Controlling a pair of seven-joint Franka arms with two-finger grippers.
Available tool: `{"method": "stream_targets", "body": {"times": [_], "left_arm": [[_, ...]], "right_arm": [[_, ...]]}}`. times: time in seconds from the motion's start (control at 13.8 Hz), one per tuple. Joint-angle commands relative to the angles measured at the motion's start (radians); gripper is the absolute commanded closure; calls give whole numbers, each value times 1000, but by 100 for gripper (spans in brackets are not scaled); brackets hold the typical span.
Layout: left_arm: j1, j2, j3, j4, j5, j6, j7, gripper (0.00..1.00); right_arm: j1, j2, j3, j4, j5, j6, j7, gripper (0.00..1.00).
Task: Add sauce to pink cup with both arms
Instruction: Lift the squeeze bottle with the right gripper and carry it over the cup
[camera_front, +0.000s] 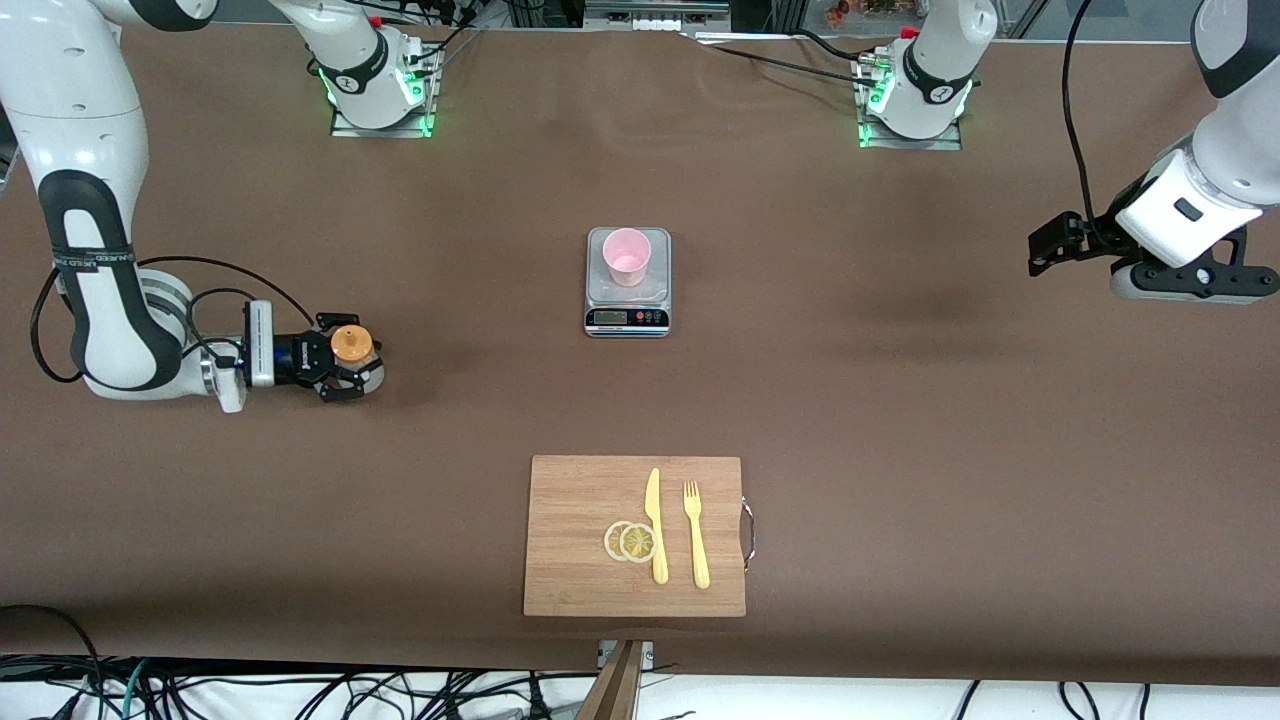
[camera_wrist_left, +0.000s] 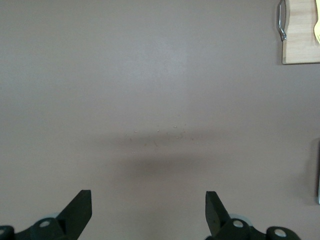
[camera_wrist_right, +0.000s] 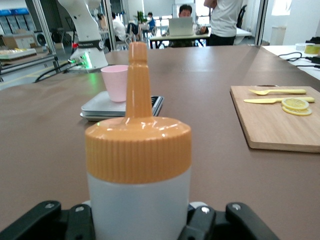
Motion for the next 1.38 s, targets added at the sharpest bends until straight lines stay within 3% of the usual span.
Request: {"method": "stream_targets", "body": {"times": [0.0, 0.07, 0.29, 0.8, 1.31], "left_arm": [[3, 12, -3, 39, 20, -18, -32, 0], [3, 23, -4, 58, 20, -18, -49, 0], [3, 40, -4, 75, 20, -18, -63, 0], [2, 40, -4, 76, 18, -18, -78, 0], [3, 41, -3, 89, 18, -18, -80, 0]], "right_arm": [[69, -41, -9, 19, -25, 59, 86, 100], [92, -61, -10, 19, -32, 100, 130, 100], [203, -156, -10, 11, -193, 241, 269, 100], [405, -216, -10, 9, -436, 413, 563, 100], [595, -245, -10, 11, -756, 449, 902, 100]]}}
